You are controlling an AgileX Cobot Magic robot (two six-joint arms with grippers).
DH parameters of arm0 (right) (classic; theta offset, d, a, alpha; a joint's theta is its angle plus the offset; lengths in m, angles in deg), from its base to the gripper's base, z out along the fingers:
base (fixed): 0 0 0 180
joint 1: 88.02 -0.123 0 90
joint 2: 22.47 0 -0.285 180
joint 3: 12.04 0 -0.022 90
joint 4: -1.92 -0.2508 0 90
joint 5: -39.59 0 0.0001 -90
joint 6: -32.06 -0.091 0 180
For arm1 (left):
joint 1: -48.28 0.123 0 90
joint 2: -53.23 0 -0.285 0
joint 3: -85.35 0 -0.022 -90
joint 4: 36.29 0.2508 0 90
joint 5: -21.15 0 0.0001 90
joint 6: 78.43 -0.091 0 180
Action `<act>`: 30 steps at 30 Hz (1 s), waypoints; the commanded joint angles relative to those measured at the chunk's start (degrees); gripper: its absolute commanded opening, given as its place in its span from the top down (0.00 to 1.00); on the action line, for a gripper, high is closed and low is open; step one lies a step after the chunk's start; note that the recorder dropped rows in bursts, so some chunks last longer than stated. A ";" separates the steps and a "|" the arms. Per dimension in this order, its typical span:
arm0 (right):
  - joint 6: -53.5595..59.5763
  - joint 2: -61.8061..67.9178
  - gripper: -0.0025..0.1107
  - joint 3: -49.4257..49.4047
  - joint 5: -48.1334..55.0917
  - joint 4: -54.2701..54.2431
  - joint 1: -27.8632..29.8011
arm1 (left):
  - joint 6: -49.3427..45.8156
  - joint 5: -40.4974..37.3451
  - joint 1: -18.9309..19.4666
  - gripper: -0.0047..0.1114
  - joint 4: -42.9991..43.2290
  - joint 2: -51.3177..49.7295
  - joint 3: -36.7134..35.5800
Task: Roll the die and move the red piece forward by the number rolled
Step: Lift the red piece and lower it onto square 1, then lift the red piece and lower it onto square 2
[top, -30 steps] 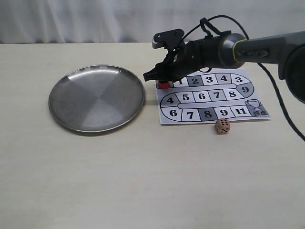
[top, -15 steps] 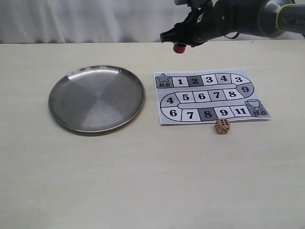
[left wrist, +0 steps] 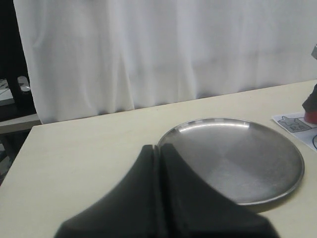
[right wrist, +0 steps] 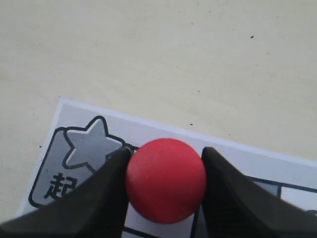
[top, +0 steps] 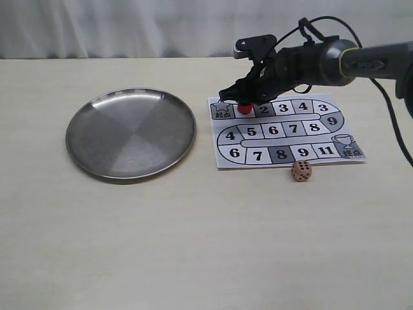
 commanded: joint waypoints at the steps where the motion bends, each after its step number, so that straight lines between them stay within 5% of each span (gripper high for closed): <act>1: 0.32 0.96 0.94 -0.23 1.82 0.43 0.25 | 0.05 0.51 -0.14 0.96 0.00 0.06 -0.10; 30: 0.32 -14.27 0.94 -0.23 5.15 2.97 2.87 | 0.05 0.51 -0.14 0.96 0.00 0.06 -0.10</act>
